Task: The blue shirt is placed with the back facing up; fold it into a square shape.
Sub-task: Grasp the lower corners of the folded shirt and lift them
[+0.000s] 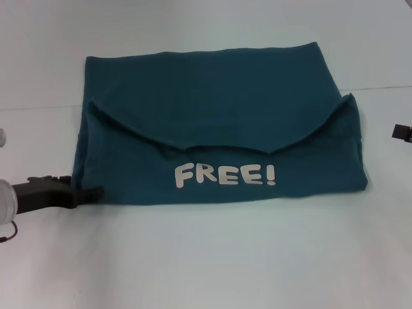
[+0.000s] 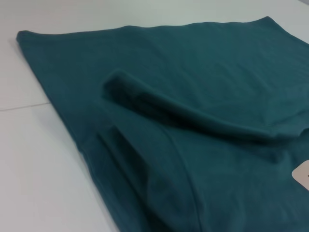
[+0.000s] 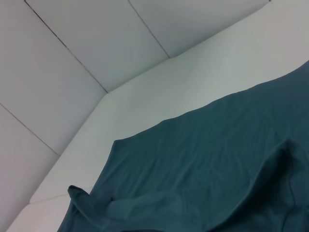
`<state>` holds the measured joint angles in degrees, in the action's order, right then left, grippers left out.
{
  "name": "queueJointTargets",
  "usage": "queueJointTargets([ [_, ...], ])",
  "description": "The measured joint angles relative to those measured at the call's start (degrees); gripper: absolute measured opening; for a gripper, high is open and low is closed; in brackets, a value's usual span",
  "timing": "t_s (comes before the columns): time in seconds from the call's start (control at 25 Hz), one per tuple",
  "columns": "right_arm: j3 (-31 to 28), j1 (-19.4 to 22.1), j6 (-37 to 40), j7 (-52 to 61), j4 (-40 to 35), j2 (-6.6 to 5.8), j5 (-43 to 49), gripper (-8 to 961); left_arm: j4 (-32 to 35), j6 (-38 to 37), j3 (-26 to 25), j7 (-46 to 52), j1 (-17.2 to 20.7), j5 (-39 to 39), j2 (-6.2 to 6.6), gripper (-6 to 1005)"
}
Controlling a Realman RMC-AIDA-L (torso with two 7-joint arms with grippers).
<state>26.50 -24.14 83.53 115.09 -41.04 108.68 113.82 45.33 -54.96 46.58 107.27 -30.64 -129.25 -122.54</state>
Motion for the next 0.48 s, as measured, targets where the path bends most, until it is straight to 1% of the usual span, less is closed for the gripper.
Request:
queueJointTargets([
  [0.48, 0.0, 0.4, -0.3, 0.2, 0.3, 0.29, 0.0, 617, -1.2, 1.0, 2.9, -1.0, -0.7, -0.2, 0.02, 869],
])
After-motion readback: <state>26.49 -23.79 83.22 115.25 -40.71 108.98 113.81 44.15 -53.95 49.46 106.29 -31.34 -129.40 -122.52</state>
